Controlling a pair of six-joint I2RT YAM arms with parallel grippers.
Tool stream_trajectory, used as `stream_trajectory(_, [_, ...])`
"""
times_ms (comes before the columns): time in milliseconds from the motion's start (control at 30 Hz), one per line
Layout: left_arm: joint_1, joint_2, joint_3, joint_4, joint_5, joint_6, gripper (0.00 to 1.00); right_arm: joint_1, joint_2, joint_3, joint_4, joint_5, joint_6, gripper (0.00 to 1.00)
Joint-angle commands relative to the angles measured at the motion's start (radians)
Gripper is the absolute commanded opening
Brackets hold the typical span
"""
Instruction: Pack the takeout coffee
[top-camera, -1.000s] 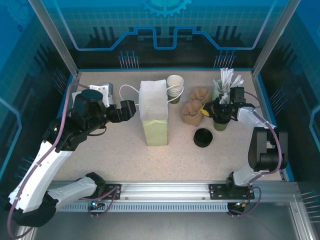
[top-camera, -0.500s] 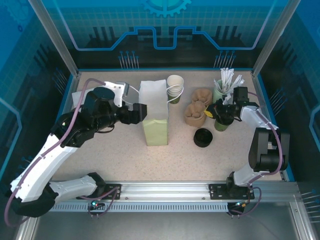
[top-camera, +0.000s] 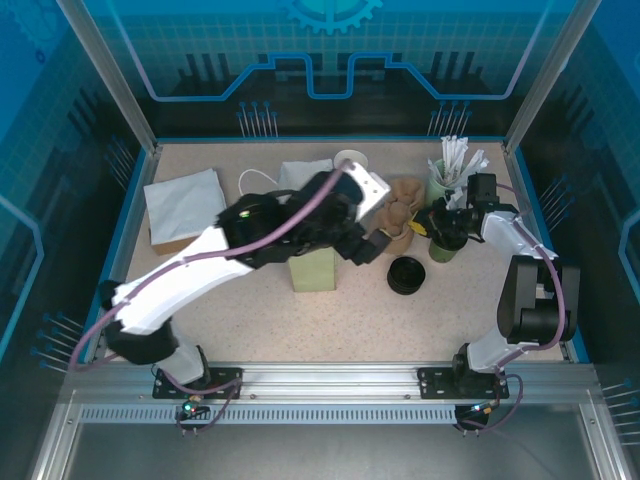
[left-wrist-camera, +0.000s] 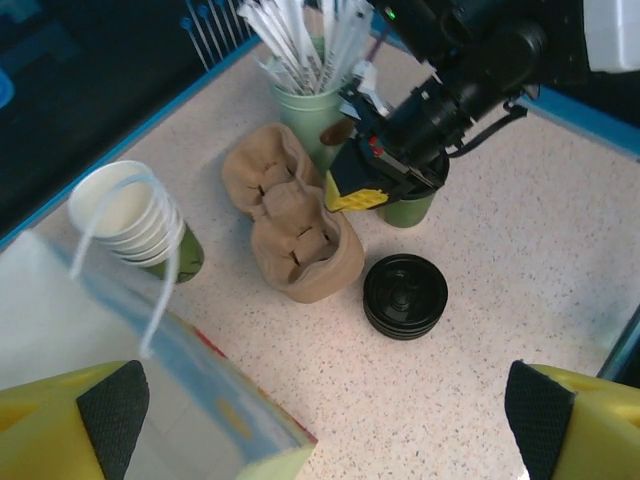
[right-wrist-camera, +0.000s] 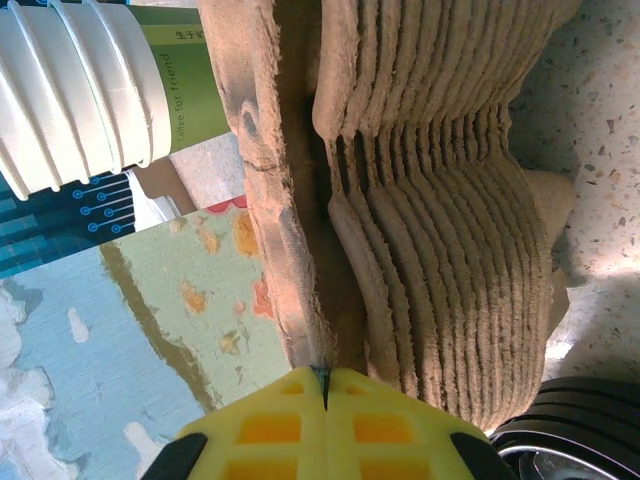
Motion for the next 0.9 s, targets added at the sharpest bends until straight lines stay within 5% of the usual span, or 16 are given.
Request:
stream_trajectory(0, [-0.005,0.105,0.103,-0.126,0.024,0.056,0.93,-0.021,-0.014,0.028,-0.037,-0.016,-0.017,0.0])
stream_trajectory(367, [0.027,0.422,0.319,-0.209,0.147,0.017,0.81,-0.023,-0.013,0.028,-0.038,-0.022,-0.026,0.0])
stream_trajectory(867, [0.179,0.532,0.264,-0.037,0.413,-0.114,0.72,-0.023,-0.003,0.028,-0.04,-0.024,-0.032,0.0])
